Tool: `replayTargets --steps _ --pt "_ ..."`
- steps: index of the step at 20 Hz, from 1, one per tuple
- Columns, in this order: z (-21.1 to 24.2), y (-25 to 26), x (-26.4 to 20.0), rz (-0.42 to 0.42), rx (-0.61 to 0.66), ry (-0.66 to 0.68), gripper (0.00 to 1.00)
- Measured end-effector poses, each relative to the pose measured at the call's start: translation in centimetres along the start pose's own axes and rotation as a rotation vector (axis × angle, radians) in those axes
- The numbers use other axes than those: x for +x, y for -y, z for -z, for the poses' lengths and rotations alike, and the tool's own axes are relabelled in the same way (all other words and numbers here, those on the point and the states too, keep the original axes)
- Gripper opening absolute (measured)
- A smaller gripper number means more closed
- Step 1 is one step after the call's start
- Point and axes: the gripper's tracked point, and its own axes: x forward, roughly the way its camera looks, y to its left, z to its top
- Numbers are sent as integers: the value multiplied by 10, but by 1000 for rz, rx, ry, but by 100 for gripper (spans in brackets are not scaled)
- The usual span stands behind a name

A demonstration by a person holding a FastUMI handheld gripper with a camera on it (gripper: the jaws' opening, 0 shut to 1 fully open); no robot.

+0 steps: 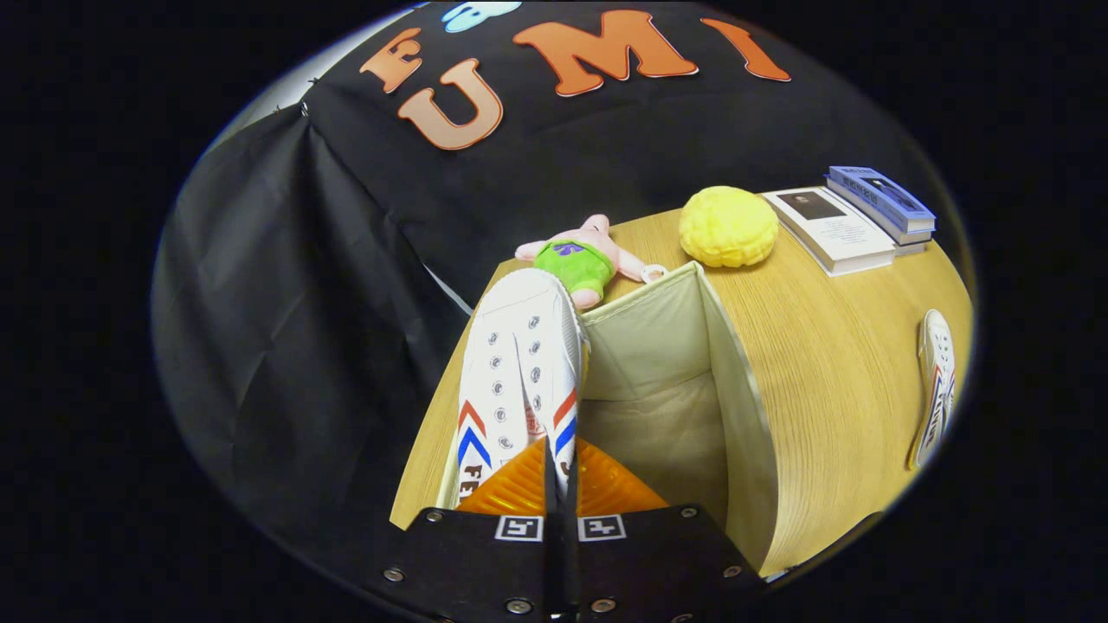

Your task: Open the storage box then place both shoes into the box .Put the left shoe in first, then the right shoe, with the right side of both shoes facing outward in a uniform manner.

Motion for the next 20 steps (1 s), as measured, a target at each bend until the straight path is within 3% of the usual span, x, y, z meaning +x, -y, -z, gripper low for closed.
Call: replayTargets --steps 3,5,8,10,15,20 --pt "22 0 1 16 1 -107 4" --pt "11 2 -7 15 -15 -80 26" --pt "-6 1 -17 5 -45 -39 81" --pt "-19 9 -26 20 -74 -1 99" --pt "-57 43 -52 65 -83 108 99" --pt "-81 125 -81 205 -29 197 98"
